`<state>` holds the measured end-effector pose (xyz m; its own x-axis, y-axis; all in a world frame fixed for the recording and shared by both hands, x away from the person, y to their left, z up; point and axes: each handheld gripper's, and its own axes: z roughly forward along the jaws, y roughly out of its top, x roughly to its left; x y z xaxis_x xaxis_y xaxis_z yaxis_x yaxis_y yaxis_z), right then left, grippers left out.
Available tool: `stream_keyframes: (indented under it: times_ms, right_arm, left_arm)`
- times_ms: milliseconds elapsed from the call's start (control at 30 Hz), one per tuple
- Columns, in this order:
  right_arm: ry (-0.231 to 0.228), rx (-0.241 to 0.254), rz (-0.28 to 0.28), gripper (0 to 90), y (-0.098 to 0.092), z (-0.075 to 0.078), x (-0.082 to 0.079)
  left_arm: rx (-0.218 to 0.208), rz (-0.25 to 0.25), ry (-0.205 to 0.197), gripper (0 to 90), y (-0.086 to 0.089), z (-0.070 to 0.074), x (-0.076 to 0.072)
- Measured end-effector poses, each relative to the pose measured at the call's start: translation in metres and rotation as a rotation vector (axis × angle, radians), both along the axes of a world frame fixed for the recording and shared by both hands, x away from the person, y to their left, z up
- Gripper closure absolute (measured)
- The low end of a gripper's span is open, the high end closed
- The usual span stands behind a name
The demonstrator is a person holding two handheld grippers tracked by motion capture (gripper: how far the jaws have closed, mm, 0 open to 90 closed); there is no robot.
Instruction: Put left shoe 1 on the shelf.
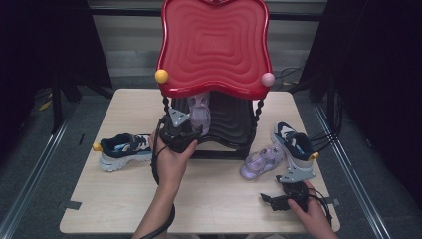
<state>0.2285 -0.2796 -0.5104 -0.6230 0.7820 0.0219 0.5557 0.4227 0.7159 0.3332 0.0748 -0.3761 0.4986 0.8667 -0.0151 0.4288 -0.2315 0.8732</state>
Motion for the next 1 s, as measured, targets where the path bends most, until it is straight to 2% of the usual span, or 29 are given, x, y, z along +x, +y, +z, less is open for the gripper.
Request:
stream_keyframes:
  times_ms: [100,200,300,433,700,767,1000]
  right_arm:
    - [0.0,-0.001,-0.001,9.5,0.0,0.0,0.0]
    - [0.0,0.0,0.0,9.5,0.0,0.0,0.0]
    - [0.0,0.0,0.0,9.5,0.0,0.0,0.0]
    - [0.0,0.0,-0.001,9.5,0.0,0.0,0.0]
    - [0.0,0.0,0.0,9.5,0.0,0.0,0.0]
    - [0.0,0.0,-0.001,9.5,0.0,0.0,0.0]
    - [0.0,0.0,0.0,9.5,0.0,0.0,0.0]
  left_arm:
    - [0.001,-0.007,0.017,36.3,0.005,-0.004,-0.002]
    - [-0.016,-0.012,0.032,35.3,0.008,-0.008,-0.005]
    - [0.002,-0.031,0.034,32.5,0.01,-0.01,-0.008]
    - [-0.008,-0.051,0.058,30.8,0.012,-0.014,-0.011]
    - [0.023,-0.086,0.087,28.6,0.015,-0.028,-0.017]
    - [0.016,-0.094,0.095,28.2,0.016,-0.032,-0.018]
    - [0.051,-0.122,0.113,27.6,0.018,-0.045,-0.024]
